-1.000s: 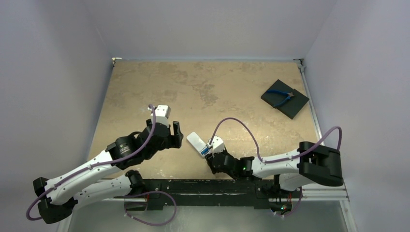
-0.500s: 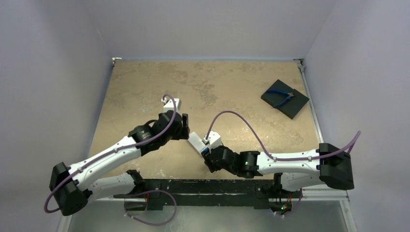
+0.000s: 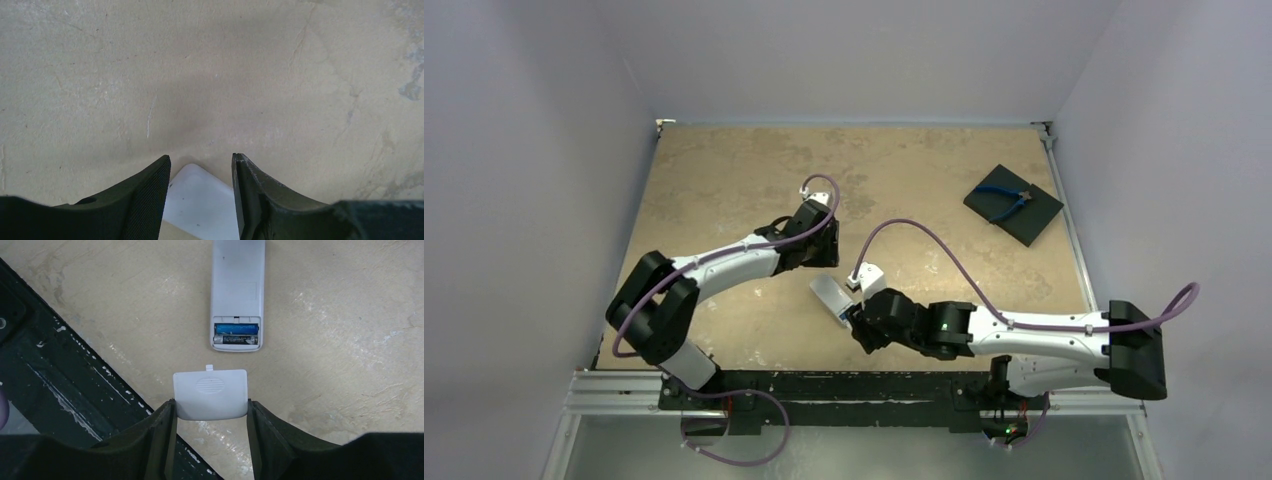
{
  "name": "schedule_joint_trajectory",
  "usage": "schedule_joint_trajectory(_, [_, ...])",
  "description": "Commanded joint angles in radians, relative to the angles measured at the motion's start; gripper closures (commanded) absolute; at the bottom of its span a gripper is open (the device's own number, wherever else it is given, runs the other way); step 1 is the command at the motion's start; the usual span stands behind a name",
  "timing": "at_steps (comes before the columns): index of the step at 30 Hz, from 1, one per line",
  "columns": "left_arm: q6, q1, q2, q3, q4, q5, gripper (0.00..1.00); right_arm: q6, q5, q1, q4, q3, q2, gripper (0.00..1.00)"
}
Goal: Load the batteries into the remote control
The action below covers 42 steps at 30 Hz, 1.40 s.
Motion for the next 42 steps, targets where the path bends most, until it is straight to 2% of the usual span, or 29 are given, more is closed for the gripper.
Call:
schedule_joint_trajectory(1, [0.023, 0.016, 0.060, 0.050, 0.065, -0.004, 0.52, -0.014, -0.037, -0.007, -0.037, 0.039, -0.033, 0.68])
schedule_joint_trajectory(8, [0.007, 0.016, 0.104, 0.060, 0.004, -0.040, 0.50, 0.003, -0.050, -0.008, -0.024, 0.007, -0.055, 0.68])
schedule_joint_trajectory(14, [-0.006, 0.016, 0.126, 0.043, -0.007, -0.014, 0.50, 0.011, -0.054, -0.009, -0.021, -0.003, -0.059, 0.68])
schedule_joint_trajectory(21, [-0.013, -0.002, 0.137, 0.023, -0.015, -0.005, 0.58, 0.023, -0.076, -0.009, -0.044, -0.007, -0.072, 0.69])
schedule_joint_trajectory(27, [-0.014, -0.070, 0.146, 0.031, -0.049, -0.050, 0.61, 0.004, -0.096, -0.009, -0.111, 0.030, -0.065, 0.68])
schedule_joint_trajectory(42, [-0.052, -0.164, 0.036, -0.080, -0.040, -0.093, 0.65, -0.019, -0.147, -0.009, -0.224, 0.077, -0.025, 0.69])
